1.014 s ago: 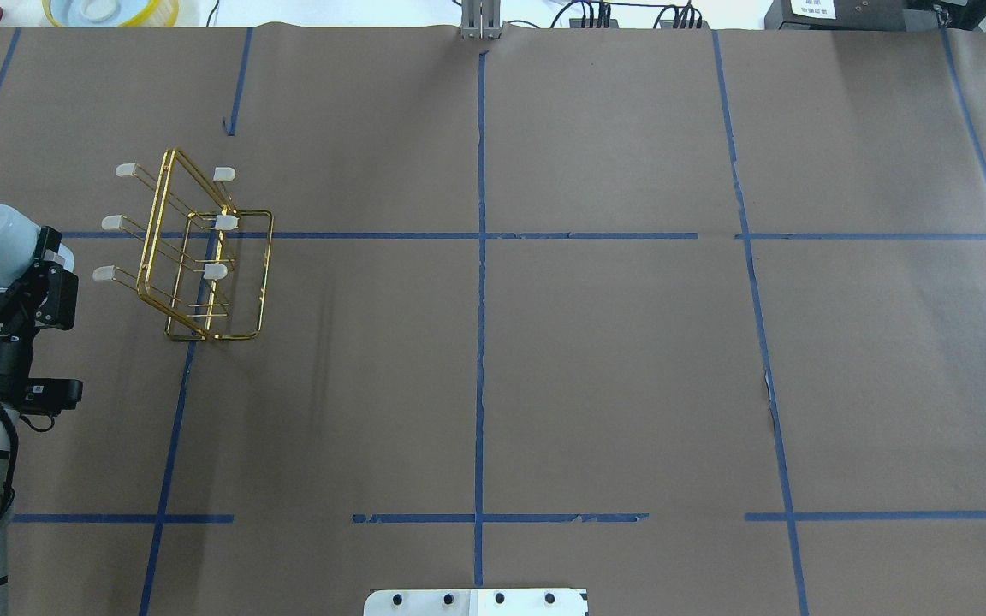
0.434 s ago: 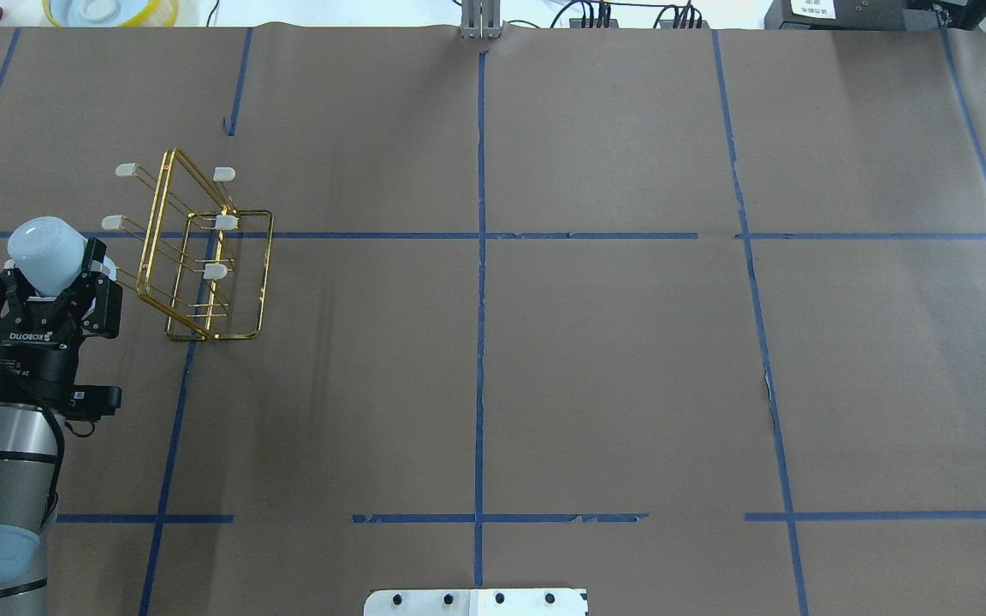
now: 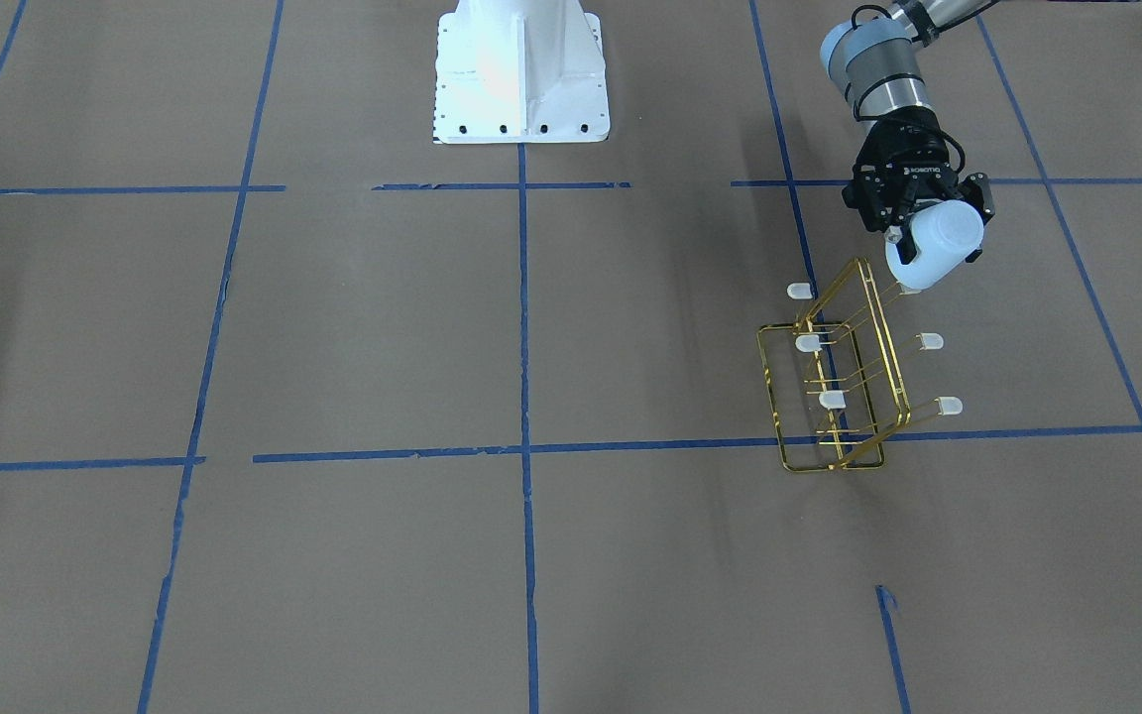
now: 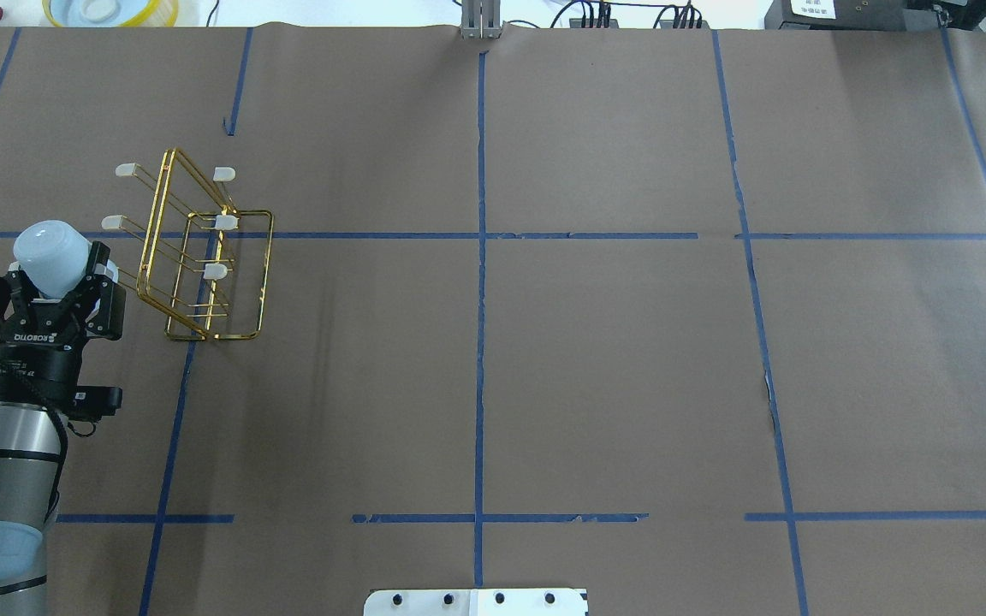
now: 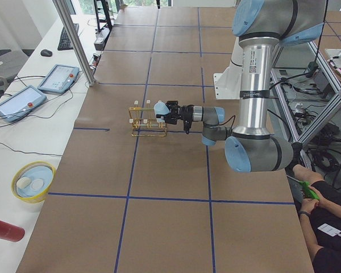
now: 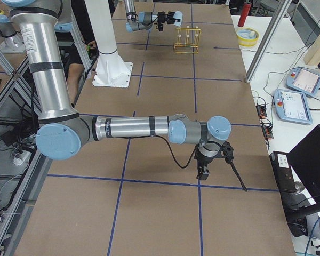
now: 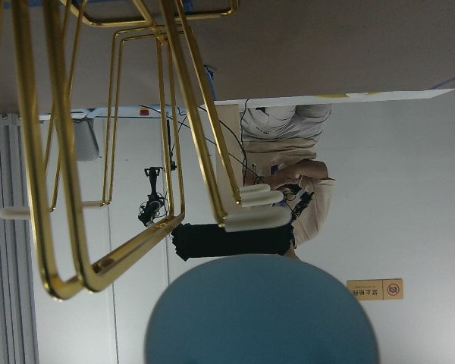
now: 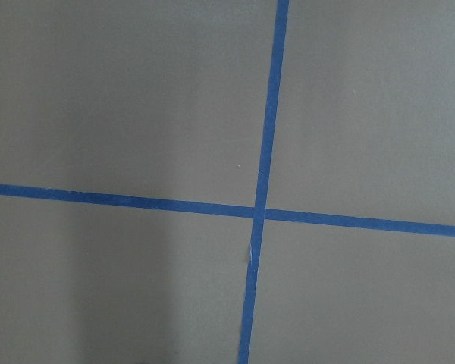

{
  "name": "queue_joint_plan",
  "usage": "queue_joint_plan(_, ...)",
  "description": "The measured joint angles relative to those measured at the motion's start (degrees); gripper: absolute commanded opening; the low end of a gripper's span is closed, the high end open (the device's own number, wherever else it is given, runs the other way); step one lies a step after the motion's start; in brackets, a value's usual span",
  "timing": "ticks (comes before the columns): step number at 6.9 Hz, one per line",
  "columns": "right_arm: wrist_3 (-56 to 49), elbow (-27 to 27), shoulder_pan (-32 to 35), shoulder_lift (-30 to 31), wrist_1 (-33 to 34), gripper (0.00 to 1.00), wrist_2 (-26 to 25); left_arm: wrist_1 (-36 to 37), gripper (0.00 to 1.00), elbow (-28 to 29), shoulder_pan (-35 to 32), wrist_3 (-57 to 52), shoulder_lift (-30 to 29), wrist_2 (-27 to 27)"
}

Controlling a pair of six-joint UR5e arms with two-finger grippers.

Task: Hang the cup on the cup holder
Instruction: 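Move the tipped cup with the left gripper onto a white peg of the gold rack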

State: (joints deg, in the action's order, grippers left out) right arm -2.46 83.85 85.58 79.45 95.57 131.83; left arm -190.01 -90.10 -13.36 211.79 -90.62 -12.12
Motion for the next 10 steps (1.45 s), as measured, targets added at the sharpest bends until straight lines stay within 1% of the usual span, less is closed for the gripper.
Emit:
queue_joint_plan(3, 0.0, 0.0, 0.03, 0.0, 0.01, 1.0, 0.0, 0.01, 0.0, 0.8, -0.86, 0.11, -0.55, -0.17)
queue_joint_plan(6, 0.0, 0.0, 0.03, 0.0, 0.01, 1.0, 0.0, 0.06, 0.0, 3.56, -1.37, 0.29, -2.62, -0.26)
queue_joint_plan(8, 0.0, 0.0, 0.03, 0.0, -0.02, 1.0, 0.0, 0.0, 0.0, 4.78, -1.8, 0.91, -3.01, -0.34)
queue_joint_plan(9, 0.0, 0.0, 0.03, 0.0, -0.03, 1.0, 0.0, -0.01, 0.35, 5.2, -1.88, 1.08, -3.24, -0.42)
queue_joint_plan(10, 0.0, 0.0, 0.03, 0.0, -0.01, 1.0, 0.0, -0.01, 0.99, 5.38, -1.91, 1.12, -3.41, -0.58)
